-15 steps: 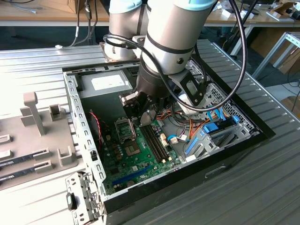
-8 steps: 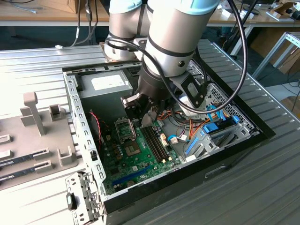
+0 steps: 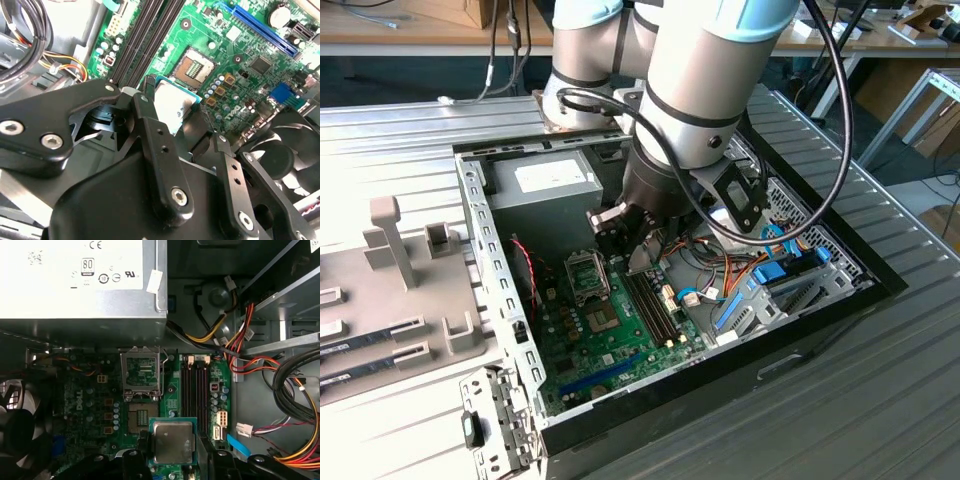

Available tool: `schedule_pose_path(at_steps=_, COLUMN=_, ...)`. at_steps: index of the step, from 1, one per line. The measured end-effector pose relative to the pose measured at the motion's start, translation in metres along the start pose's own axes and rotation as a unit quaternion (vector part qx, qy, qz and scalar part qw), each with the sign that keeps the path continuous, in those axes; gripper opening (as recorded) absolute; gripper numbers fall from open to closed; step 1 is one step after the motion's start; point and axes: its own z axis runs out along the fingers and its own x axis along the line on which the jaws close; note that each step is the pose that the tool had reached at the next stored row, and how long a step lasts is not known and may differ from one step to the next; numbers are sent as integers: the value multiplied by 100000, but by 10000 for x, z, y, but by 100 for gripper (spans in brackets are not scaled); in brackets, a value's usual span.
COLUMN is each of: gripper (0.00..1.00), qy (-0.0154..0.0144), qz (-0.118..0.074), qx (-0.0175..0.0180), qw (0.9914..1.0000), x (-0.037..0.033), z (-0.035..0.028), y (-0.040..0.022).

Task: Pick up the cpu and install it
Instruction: 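Pick up the cpu and move it towards the insertion slot, then place the cpu into insertion slot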

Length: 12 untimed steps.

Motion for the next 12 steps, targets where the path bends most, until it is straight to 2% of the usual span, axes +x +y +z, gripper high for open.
schedule_pose_path(at_steps=2, gripper=47, qy=-2, qz=-5, qx=227, qw=100000, x=-26, z=8, y=0)
schedule_pose_path(at_steps=3, gripper=47, qy=2, qz=-10, qx=456, qw=99999, x=-44, z=16, y=-1)
schedule_pose_path(at_steps=6, gripper=47, qy=12, qz=-18, qx=738, qw=99997, x=-67, z=28, y=-2)
schedule_pose_path(at_steps=12, gripper=47, qy=12, qz=-20, qx=751, qw=99997, x=-84, z=31, y=-2)
